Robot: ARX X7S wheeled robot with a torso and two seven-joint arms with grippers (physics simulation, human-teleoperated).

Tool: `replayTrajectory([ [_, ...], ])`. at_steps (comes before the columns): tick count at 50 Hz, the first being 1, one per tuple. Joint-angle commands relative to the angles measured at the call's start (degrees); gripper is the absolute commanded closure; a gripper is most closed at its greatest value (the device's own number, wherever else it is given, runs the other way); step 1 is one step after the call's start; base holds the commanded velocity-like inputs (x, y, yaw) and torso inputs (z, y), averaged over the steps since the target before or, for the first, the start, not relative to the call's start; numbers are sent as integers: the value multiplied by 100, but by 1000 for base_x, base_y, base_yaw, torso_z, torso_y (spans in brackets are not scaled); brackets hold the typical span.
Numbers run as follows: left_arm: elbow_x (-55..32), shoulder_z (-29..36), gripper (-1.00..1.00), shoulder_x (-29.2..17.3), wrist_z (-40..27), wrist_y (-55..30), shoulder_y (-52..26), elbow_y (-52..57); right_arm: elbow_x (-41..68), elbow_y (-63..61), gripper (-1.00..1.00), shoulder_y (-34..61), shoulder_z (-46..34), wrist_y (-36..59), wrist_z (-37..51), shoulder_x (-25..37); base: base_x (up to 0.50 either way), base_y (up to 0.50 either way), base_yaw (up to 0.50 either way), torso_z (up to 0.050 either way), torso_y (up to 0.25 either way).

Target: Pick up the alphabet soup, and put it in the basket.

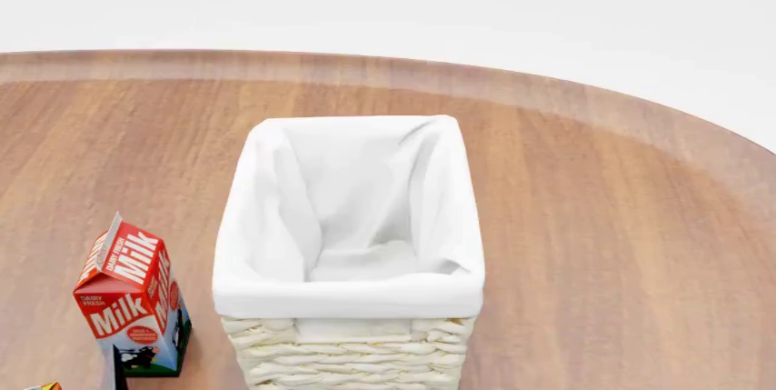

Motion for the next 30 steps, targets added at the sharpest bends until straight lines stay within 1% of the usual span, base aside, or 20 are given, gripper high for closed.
replayTrajectory([
  [1,10,16,-100,-11,-17,19,-4,-17,-145,69,-100,-5,-97,-106,-55,30,0,0,0,0,0],
  [20,3,47,-100,-32,-29,44,-7,-41,-213,298,-100,54,-211,-316,-203,69,0,0,0,0,0],
  [30,6,67,-100,-44,-29,62,-13,-57,-58,444,-100,143,-193,-373,-281,77,0,0,0,0,0],
])
